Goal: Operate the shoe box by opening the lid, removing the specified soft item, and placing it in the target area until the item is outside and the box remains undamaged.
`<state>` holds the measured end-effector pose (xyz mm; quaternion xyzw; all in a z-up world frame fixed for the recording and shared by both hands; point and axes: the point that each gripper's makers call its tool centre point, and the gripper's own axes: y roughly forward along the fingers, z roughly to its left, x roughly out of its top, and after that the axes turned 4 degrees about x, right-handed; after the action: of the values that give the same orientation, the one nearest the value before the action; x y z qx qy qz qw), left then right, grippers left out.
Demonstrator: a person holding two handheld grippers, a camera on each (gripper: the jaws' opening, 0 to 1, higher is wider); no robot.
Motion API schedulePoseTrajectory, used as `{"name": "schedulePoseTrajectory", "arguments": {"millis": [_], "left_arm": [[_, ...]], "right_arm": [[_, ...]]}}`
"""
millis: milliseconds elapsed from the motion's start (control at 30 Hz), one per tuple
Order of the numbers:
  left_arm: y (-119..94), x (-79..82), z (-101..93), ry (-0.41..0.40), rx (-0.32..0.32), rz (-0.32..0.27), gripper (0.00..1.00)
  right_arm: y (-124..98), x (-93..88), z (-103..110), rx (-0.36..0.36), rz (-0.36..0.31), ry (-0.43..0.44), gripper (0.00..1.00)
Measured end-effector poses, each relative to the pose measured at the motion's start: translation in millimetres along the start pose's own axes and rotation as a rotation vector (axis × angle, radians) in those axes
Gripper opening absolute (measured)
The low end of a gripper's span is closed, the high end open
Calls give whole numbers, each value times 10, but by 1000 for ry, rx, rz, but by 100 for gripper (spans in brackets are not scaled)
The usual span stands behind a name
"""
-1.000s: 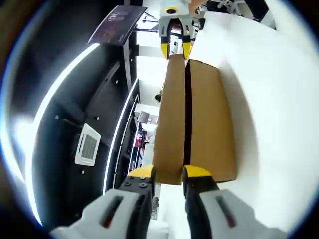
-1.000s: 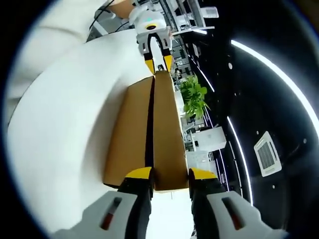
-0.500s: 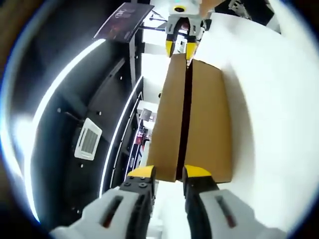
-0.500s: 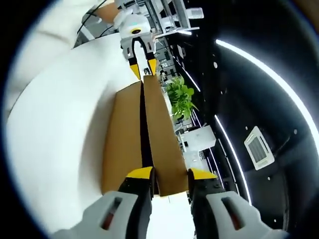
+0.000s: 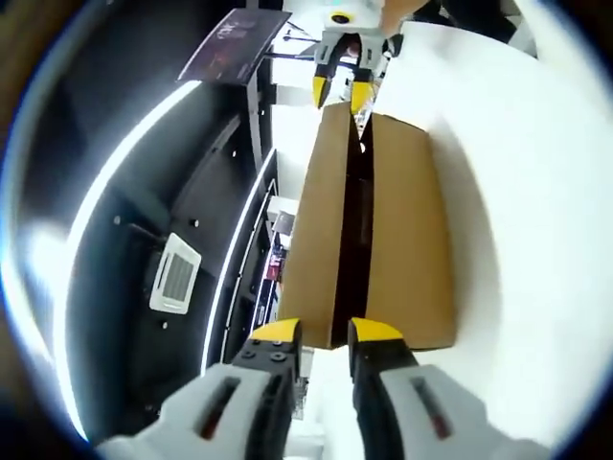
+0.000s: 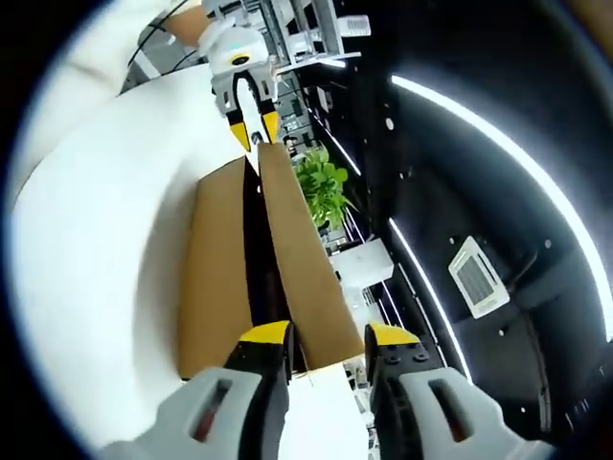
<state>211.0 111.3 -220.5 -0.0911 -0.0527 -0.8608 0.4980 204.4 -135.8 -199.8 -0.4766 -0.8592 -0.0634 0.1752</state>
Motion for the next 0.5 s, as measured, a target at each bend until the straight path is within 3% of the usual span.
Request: {"name": "schedulePoseTrajectory", "arguments": {"millis": [367, 500], "left_arm": [[-2, 12, 6, -28, -8, -5, 22], [-3, 23, 16, -46, -6, -6, 23]], "right_arm": [[-30, -70, -76, -89, 18, 127, 30], [-35, -96, -120, -119, 16, 230, 32]]}}
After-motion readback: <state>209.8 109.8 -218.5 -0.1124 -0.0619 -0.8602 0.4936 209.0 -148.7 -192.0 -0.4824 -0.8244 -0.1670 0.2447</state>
